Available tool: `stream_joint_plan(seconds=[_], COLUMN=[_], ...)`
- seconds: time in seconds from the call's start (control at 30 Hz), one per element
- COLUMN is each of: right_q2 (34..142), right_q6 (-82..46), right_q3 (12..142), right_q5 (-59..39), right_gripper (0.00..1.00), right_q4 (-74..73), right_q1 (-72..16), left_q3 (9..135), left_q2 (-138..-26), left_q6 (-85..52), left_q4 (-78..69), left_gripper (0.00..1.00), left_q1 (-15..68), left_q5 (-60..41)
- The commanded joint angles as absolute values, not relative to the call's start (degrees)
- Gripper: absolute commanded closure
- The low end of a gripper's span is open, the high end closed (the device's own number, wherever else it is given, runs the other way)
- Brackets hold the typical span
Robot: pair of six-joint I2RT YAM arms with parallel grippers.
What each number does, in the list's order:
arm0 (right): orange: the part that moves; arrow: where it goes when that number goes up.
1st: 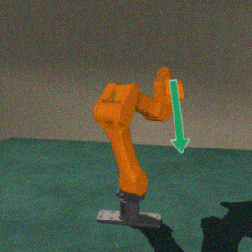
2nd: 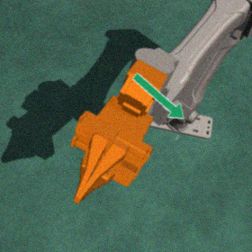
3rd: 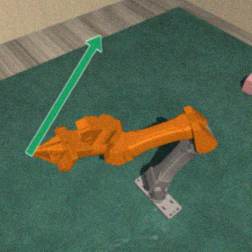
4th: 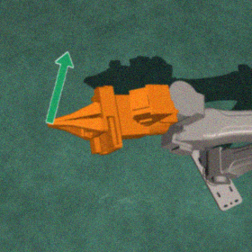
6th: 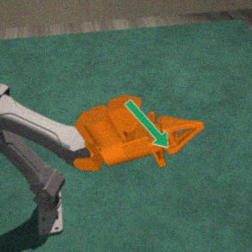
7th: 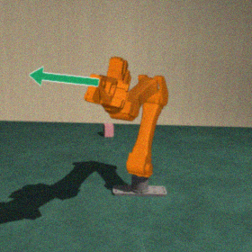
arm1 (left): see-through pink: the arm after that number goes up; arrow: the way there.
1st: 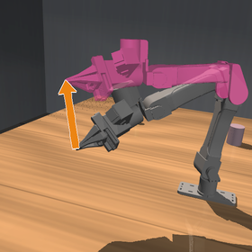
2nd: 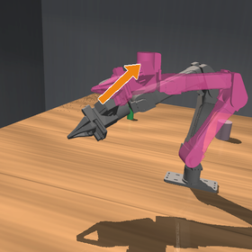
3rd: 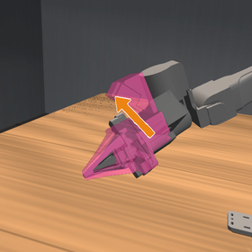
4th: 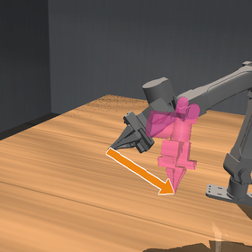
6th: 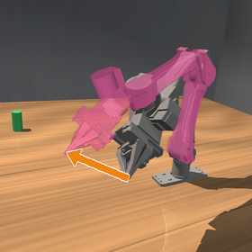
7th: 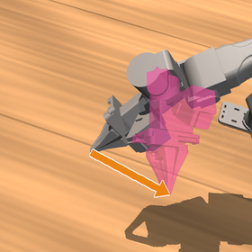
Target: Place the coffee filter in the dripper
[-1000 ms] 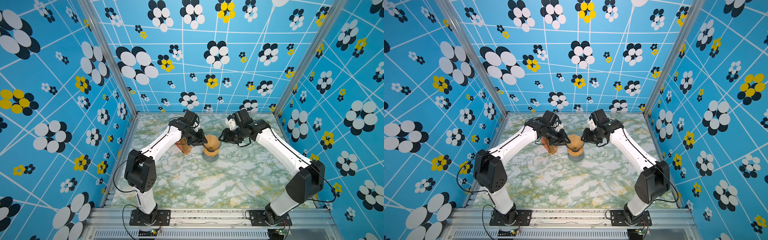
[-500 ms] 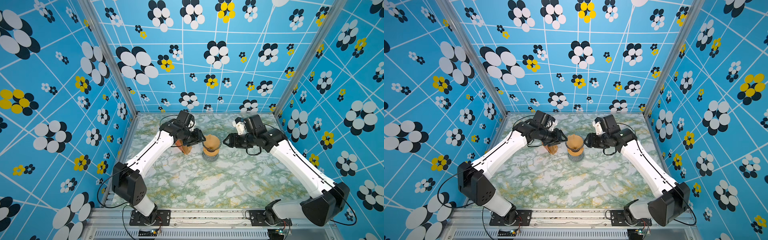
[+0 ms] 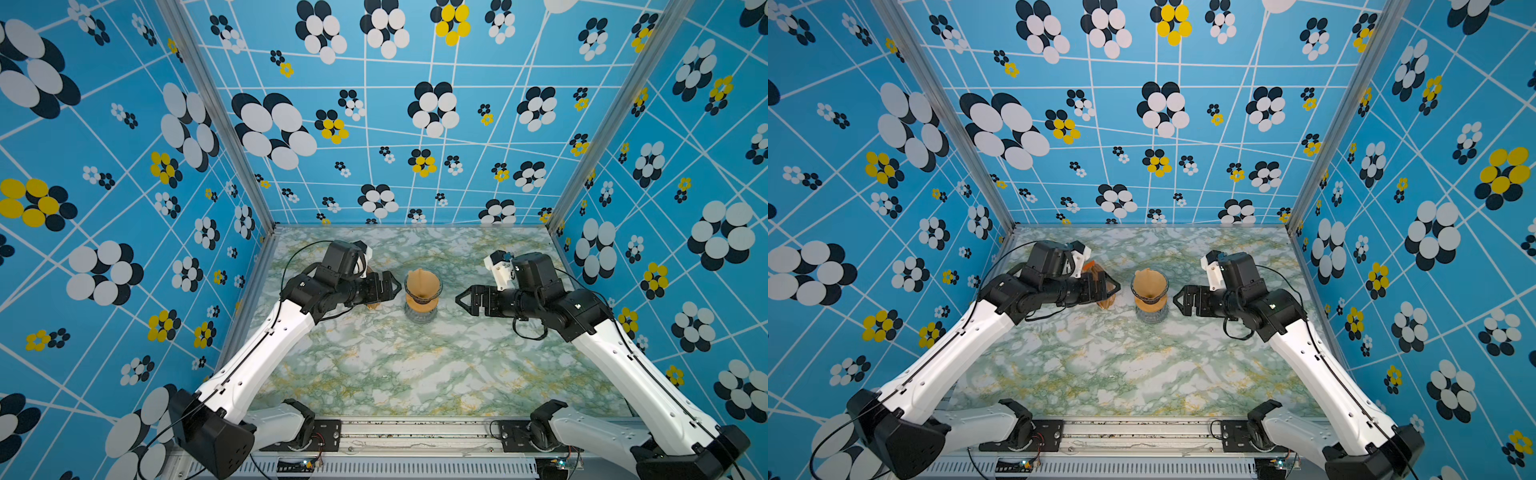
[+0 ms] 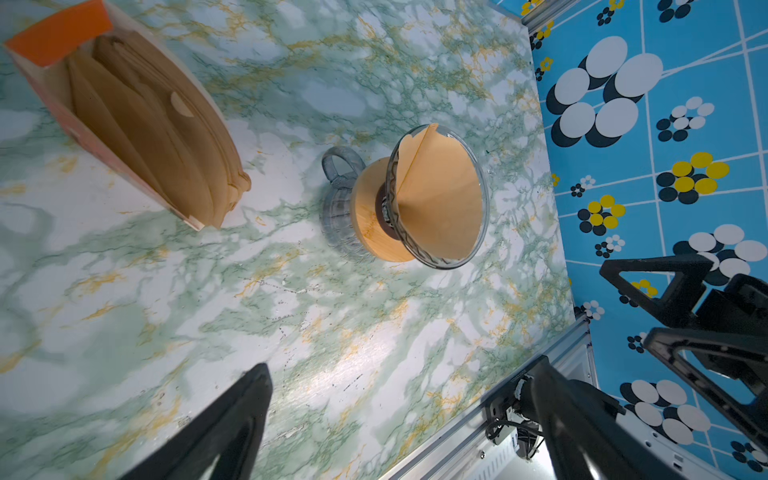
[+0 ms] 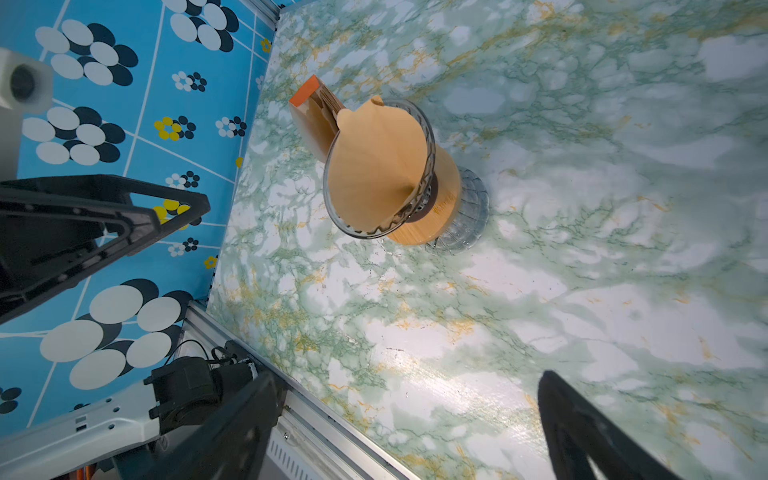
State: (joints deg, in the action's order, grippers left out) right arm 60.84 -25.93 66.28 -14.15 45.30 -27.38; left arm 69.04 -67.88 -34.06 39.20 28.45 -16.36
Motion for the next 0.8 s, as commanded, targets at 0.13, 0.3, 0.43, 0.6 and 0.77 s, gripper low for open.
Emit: stream_joint_plan(seconds=[0.13, 0.3, 0.43, 0.6, 0.77], right_q2=[55.48, 55.14, 53.88, 49.82, 46.89], right_q6=[-25.05, -24.21, -24.32, -24.27, -23.77], right_q3=[61.71, 59.69, 56.74, 51.29, 45.84], right_q5=[-2.83, 4.81, 5.0, 4.26, 1.26], right_gripper=[0.01, 0.01, 0.01, 0.01, 0.02], right_q4=[43.46, 43.62, 41.26, 36.57, 32.76], right_q1=[-27.62, -27.33, -27.22, -27.17, -27.11], left_q3=[58.14, 47.72, 40.34, 38.32, 34.86], left_q2=[-56.0, -46.41, -40.71, -40.44, -43.91], left_q6=[-28.3, -25.07, -24.65, -21.6, -14.14], left_q4=[37.34, 28.57, 21.2, 19.97, 14.15], left_gripper=[0.01, 0.01, 0.01, 0.01, 0.01], left_q1=[22.19, 17.5, 16.74, 16.52, 16.45], left_q5=[-6.57, -2.69, 3.5, 8.24, 17.31])
